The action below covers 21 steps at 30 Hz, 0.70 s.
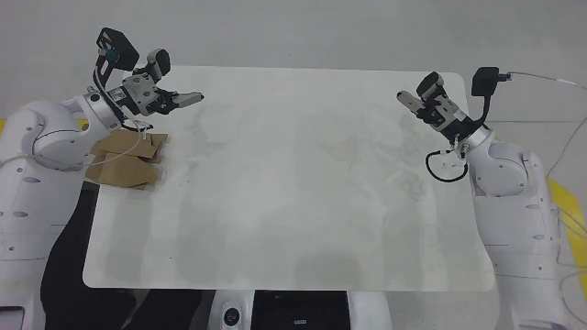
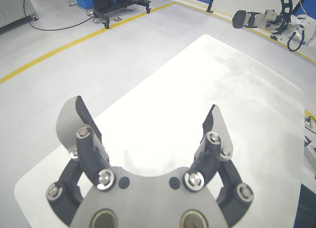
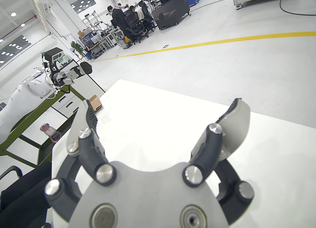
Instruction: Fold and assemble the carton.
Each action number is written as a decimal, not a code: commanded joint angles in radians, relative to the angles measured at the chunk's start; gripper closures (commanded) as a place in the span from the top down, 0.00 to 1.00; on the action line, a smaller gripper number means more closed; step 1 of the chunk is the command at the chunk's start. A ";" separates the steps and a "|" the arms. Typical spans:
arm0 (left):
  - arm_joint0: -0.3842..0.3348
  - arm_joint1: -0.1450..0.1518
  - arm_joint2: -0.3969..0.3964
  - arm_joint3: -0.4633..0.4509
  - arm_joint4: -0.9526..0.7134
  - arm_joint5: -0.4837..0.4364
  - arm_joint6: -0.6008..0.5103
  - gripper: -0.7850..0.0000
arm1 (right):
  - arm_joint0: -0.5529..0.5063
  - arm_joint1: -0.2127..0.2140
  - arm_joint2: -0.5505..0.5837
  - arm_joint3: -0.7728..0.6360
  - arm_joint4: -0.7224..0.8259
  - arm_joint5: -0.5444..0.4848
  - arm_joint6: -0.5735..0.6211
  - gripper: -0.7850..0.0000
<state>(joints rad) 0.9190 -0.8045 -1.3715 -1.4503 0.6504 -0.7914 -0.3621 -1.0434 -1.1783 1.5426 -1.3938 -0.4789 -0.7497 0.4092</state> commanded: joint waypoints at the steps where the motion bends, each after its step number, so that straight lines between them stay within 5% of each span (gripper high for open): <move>1: 0.015 -0.001 0.002 0.010 -0.028 0.012 -0.003 1.00 | 0.000 0.000 0.000 0.000 0.000 0.000 0.000 1.00; 21: 0.030 0.035 -0.108 0.216 -0.627 0.015 -0.405 1.00 | 0.000 0.000 0.000 0.000 0.000 0.000 0.000 1.00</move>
<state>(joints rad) 0.9504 -0.7716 -1.4723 -1.2420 0.0320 -0.7779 -0.7526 -1.0434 -1.1783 1.5426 -1.3938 -0.4789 -0.7497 0.4092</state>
